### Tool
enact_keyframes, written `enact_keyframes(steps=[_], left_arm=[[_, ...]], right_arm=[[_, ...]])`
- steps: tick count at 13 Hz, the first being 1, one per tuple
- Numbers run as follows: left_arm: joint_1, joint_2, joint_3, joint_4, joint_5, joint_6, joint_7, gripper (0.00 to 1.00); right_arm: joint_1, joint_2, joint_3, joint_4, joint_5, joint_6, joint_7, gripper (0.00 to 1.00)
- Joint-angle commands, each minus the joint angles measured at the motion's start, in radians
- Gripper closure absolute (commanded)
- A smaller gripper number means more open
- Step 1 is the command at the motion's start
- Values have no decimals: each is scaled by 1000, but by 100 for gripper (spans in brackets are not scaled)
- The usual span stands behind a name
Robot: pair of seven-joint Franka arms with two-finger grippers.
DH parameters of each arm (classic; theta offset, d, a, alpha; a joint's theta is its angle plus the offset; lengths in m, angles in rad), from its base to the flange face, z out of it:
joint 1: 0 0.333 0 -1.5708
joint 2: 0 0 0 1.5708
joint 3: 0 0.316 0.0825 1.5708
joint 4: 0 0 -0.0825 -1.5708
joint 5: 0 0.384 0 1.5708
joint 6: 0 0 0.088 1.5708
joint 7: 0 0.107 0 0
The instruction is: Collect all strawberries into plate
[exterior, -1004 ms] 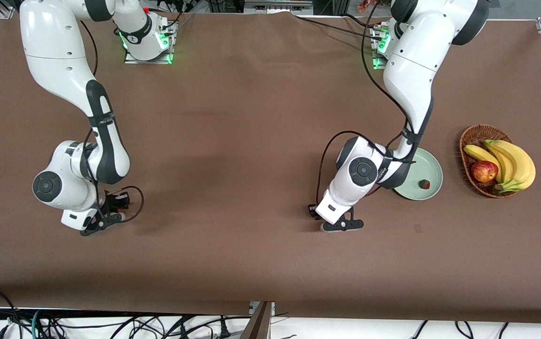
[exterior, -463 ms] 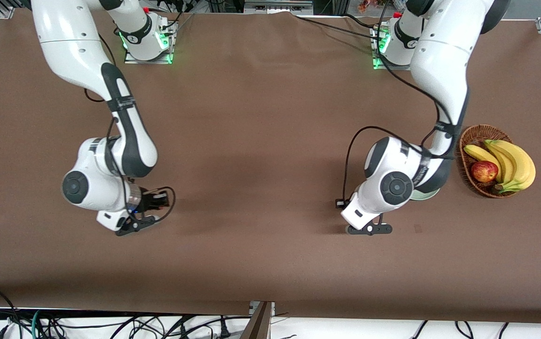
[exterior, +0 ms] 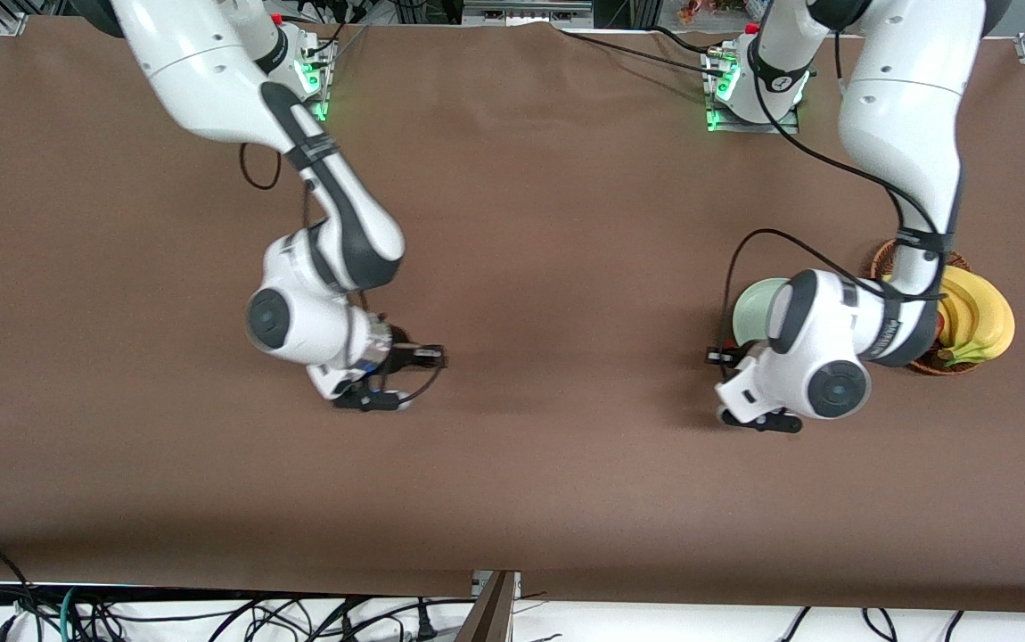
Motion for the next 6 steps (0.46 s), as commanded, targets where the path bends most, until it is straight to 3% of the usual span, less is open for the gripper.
enact_keyframes(steps=[1,4,6], left_arm=[[44,-118,-12,-167,7,28,52,100],[107,-181,-12,-282,6,88,160,100],[122,-228,-12,-414,7,217,202,100]], right_arm=[[159,64,-6,78,18,143,258,74],[315,177,-11,181,10,301,496,71],[355,253,-8,213,16,444,512,71]])
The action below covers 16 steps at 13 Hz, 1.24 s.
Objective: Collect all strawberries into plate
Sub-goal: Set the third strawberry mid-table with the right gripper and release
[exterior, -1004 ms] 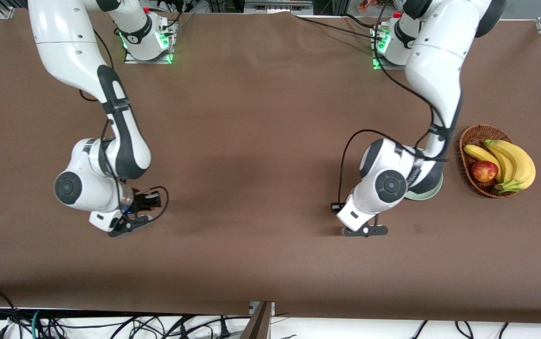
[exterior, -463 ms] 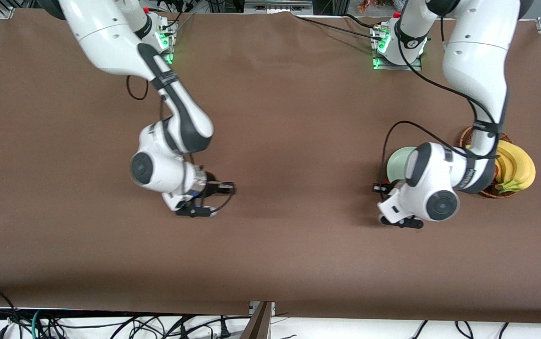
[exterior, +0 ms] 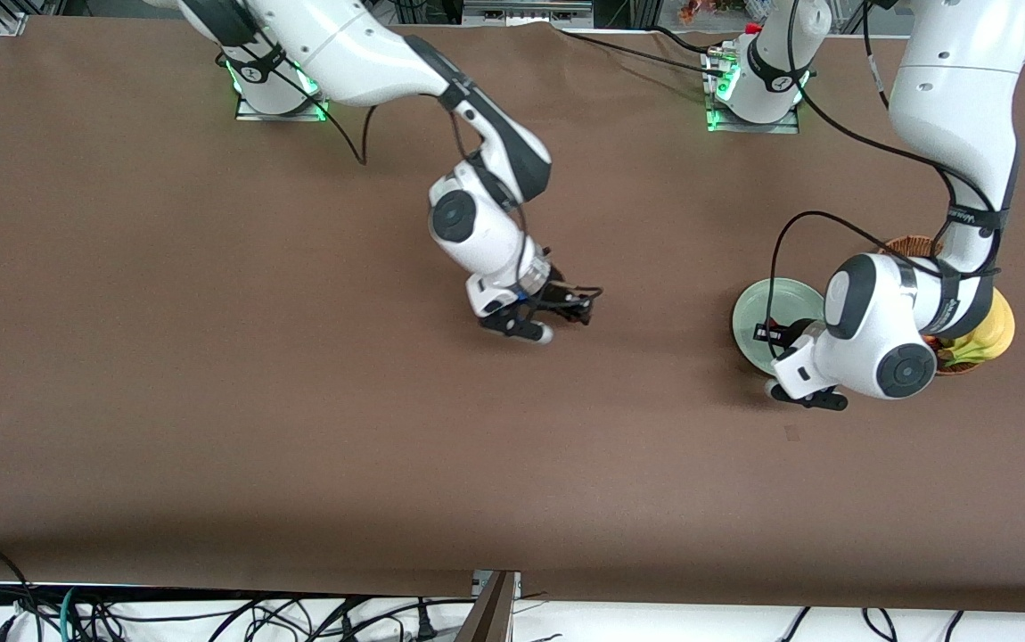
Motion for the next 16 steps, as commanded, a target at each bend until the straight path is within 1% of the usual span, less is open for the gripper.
enact_keyframes(steps=[1,2,3,4,5,6,7,8,9,10,11,13,14,15,16], left_arm=[[43,-114,-10,-230,9,182,87,100],[64,-117,-10,-253,9,204,109,100],[72,-114,-10,-256,7,208,114,99],[73,-112,-10,-258,7,207,114,74],[75,-112,-12,-256,6,204,112,36],[74,-111,-12,-243,4,204,112,7],[64,-112,-13,-215,3,202,102,0],[48,-106,-15,-176,-9,201,89,0],[28,-95,-27,-146,-61,201,62,0],[0,-79,-27,-110,-100,202,31,0],[-50,-54,-29,-50,-114,204,-25,0],[-156,-26,-27,27,-112,222,-211,0],[-225,2,-26,74,-100,243,-307,0],[-279,35,-23,107,-98,251,-366,0],[-325,56,-20,116,-98,259,-395,0]], right_arm=[[34,120,-7,117,17,97,21,60],[34,126,-9,129,17,99,34,45],[34,123,-7,131,17,97,45,31],[33,110,-7,131,17,93,47,26],[24,105,-4,140,19,85,45,26],[9,103,-3,178,17,43,45,18],[-5,97,-12,206,6,-35,47,0],[-12,68,-39,203,-23,-114,39,0],[-13,27,-97,173,-53,-224,32,0],[-24,-26,-133,172,-61,-366,28,0],[-45,-48,-162,184,-60,-471,10,0],[-116,-116,-162,194,-63,-594,-77,0],[-123,-152,-170,186,-69,-687,-126,0],[-125,-185,-223,179,-83,-788,-177,0],[-127,-212,-266,178,-81,-865,-247,0]])
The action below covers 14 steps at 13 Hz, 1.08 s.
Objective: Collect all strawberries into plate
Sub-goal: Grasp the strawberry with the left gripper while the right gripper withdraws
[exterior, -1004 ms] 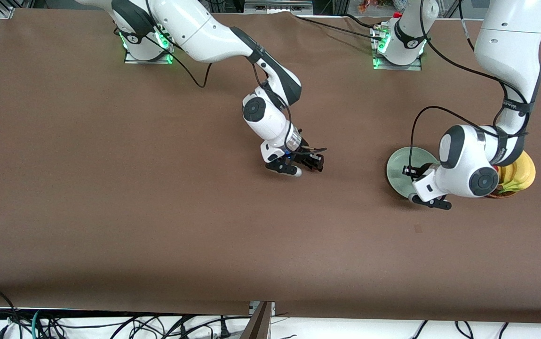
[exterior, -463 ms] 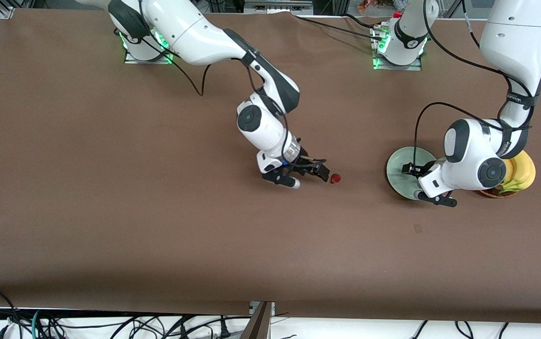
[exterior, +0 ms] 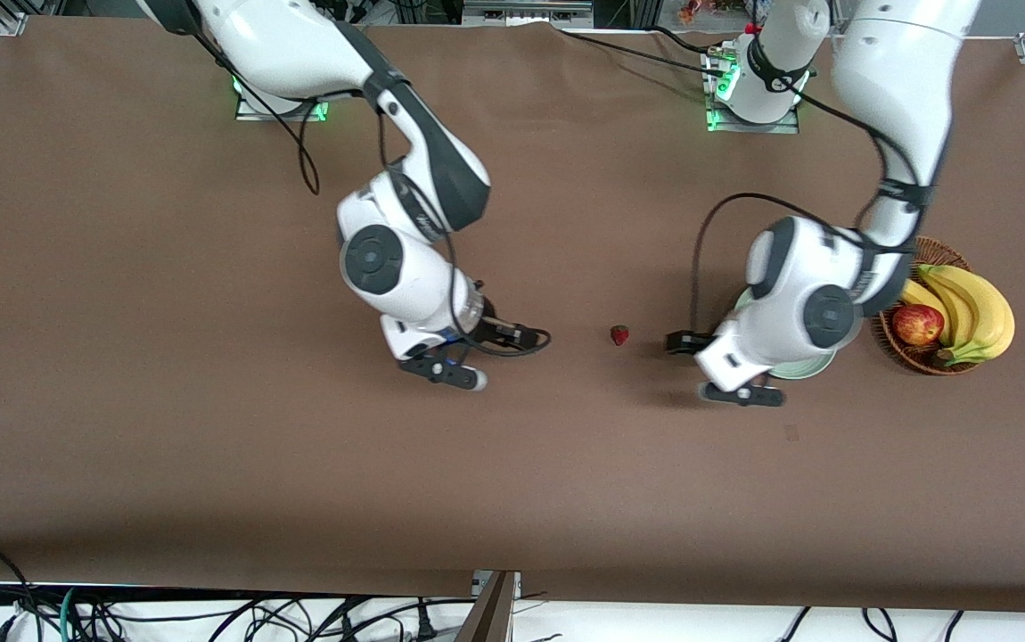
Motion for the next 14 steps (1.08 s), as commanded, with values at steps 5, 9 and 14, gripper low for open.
enact_keyframes(steps=[5,9,14], left_arm=[[-161,115,20,38,92,74,-156,0],[-164,109,20,-22,123,92,-162,0],[-173,97,14,-62,123,101,-230,13]], right_arm=[[2,-316,-142,-199,-142,-359,-373,0],[-38,-659,-183,-526,-233,-357,-523,0],[-407,-768,65,-472,-307,-490,-601,0]])
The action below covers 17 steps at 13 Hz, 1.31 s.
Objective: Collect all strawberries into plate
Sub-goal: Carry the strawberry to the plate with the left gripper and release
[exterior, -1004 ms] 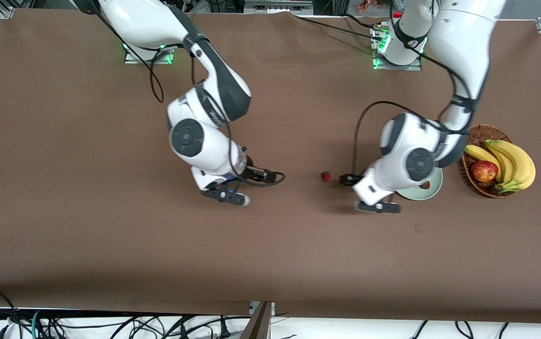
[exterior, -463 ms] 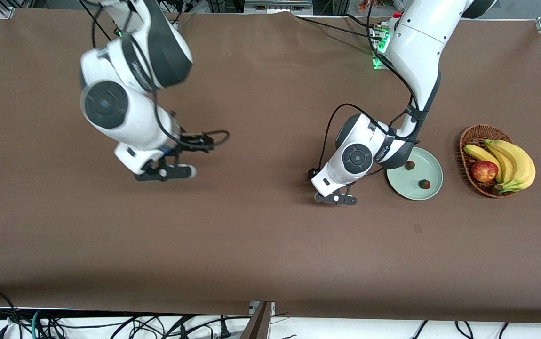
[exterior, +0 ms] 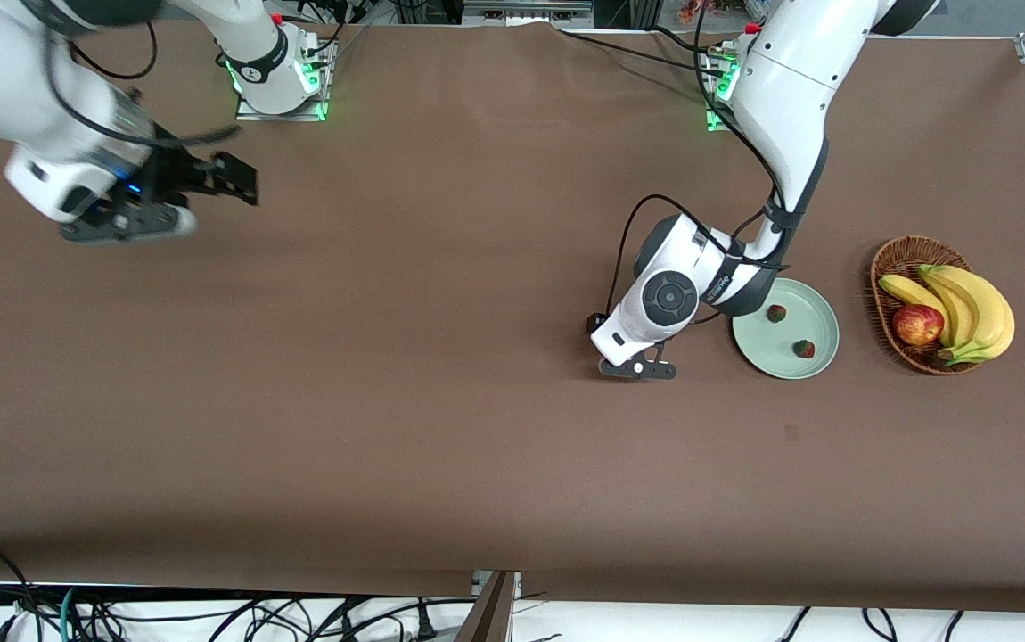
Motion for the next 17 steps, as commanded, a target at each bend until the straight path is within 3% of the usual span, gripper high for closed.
enact_keyframes(steps=[1,3,4,5,7,11,17], left_arm=[[-13,-27,6,-26,24,9,-43,27],[-13,-30,6,-26,24,4,-54,53],[-13,-32,4,-26,24,0,-72,74],[-13,-34,4,-23,24,-2,-94,87],[-13,-34,4,-17,22,-2,-97,98],[51,-110,33,-10,25,-64,-83,100],[281,-204,26,-42,22,-247,272,100]], right_arm=[[-172,-5,148,43,-48,-23,-54,0],[-173,-11,147,42,-54,-38,-56,0],[-173,-11,147,42,-54,-38,-56,0],[-173,-10,148,43,-56,-38,-53,0],[-171,-5,153,50,-98,-26,-54,0],[-168,-11,151,80,-115,-41,-57,0],[-166,20,153,140,-109,-40,-48,0]])
